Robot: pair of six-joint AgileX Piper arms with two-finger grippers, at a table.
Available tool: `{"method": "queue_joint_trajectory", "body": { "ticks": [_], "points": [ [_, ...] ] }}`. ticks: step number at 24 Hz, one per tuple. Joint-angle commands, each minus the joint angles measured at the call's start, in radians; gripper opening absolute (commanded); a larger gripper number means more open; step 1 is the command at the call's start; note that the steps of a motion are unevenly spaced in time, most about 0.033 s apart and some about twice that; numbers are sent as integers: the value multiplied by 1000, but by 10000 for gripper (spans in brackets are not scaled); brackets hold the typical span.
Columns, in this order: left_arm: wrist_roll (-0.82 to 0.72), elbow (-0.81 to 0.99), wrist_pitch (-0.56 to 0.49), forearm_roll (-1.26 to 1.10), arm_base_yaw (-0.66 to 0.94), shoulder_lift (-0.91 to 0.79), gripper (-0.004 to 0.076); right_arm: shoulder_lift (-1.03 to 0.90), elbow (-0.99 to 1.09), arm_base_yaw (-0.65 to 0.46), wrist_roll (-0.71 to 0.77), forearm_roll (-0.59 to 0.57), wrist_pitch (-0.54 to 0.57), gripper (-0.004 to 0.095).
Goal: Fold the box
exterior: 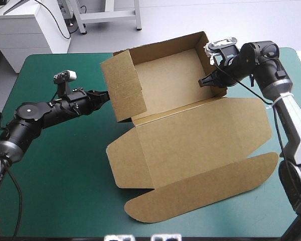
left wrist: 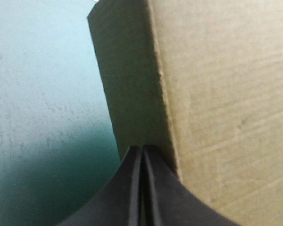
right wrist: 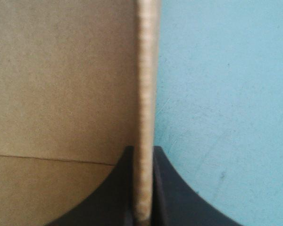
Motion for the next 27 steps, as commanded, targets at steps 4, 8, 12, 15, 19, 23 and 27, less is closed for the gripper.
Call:
{"method": "queue_joint_trajectory", "body": {
  "ticks": [4, 8, 12, 15, 19, 23, 27],
  "points": [
    [3, -38, 45, -58, -4, -35, -8, -47, -34, -2, 15, 2, -46, -18],
    [3, -38, 59, -56, -4, -31, 12, -47, -34, -2, 15, 2, -45, -18],
    [8, -38, 94, -95, -4, -32, 252, -47, -34, -2, 15, 2, -40, -18],
    [8, -38, 100, -184, -4, -32, 412, -47, -34, -2, 15, 1, -40, -18],
    [8, -38, 145, -228, -4, -31, 490, -47, -34, -2, 19, 1, -37, -18],
    [10, -35, 142, -230, -4, -31, 488, -47, -34, -2, 30, 1, -29, -18],
    [8, -35, 128, -227, -4, -29, 483, -47, -34, -2, 50, -4, -31, -18]
  ]
}}
